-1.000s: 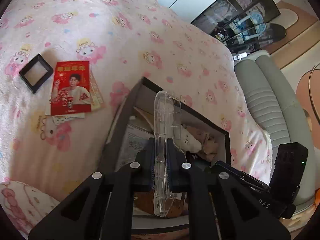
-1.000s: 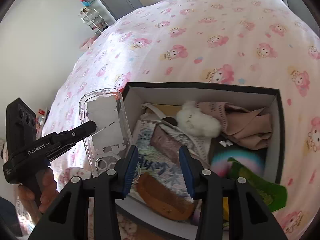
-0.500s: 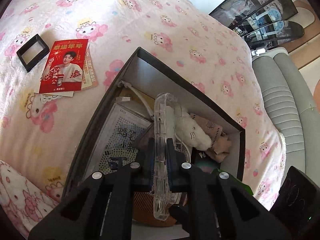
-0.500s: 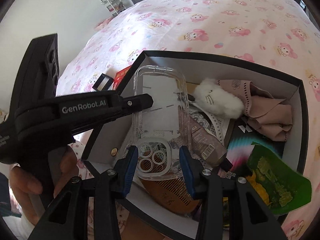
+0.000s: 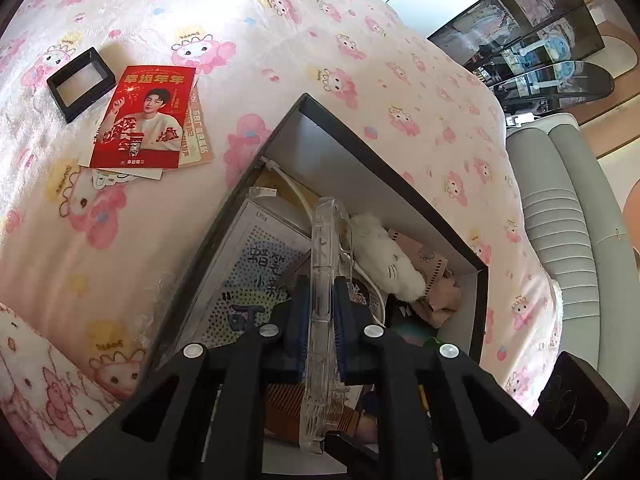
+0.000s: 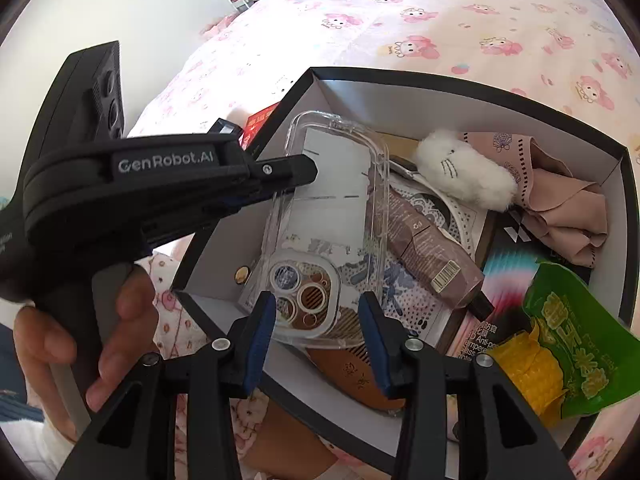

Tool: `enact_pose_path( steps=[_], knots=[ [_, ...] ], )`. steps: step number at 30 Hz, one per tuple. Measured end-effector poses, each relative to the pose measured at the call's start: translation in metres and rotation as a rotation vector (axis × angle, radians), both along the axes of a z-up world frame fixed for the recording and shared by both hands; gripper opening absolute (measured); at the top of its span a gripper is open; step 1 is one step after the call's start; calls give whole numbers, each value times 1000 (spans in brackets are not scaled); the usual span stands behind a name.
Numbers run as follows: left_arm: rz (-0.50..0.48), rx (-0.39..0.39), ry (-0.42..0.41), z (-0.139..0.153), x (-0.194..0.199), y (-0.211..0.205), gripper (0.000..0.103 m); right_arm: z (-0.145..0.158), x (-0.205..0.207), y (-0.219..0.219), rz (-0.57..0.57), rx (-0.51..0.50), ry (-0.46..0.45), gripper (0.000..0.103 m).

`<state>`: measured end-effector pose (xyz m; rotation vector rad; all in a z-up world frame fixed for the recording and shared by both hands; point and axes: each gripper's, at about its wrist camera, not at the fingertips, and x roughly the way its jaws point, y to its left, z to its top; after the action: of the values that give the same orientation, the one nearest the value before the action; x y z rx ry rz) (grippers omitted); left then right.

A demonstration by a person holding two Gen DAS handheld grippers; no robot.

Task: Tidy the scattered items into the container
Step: 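Lower the phone case into the shoebox and open the left gripper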

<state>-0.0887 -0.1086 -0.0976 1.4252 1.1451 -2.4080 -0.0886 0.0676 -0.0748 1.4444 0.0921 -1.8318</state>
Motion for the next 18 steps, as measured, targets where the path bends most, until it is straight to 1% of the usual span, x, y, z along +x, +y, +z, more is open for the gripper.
enact_pose_path(
  steps=[2, 5, 8, 10, 12, 15, 18],
  knots=[
    [-18, 15, 5, -1, 0, 1, 9, 0, 1, 0, -1, 6, 6, 39],
    [-26, 45, 5, -4, 0, 1, 9, -3, -3, 2, -33, 8, 2, 39],
    [-32, 101, -4, -10, -2, 3, 10, -4, -6, 4, -43, 0, -12, 39],
    [-36, 97, -5, -8, -3, 6, 10, -2, -4, 4, -24, -34, -31, 39],
    [-45, 100, -1, -7, -4, 9, 11, 1, -1, 0, 0, -57, -27, 39],
    [-59, 142, 0, -7, -5, 11, 11, 0, 1, -4, -1, -17, 11, 41],
    [-77, 166, 5, -6, -6, 15, 11, -12, -4, -6, -29, 18, -21, 41]
  ],
)
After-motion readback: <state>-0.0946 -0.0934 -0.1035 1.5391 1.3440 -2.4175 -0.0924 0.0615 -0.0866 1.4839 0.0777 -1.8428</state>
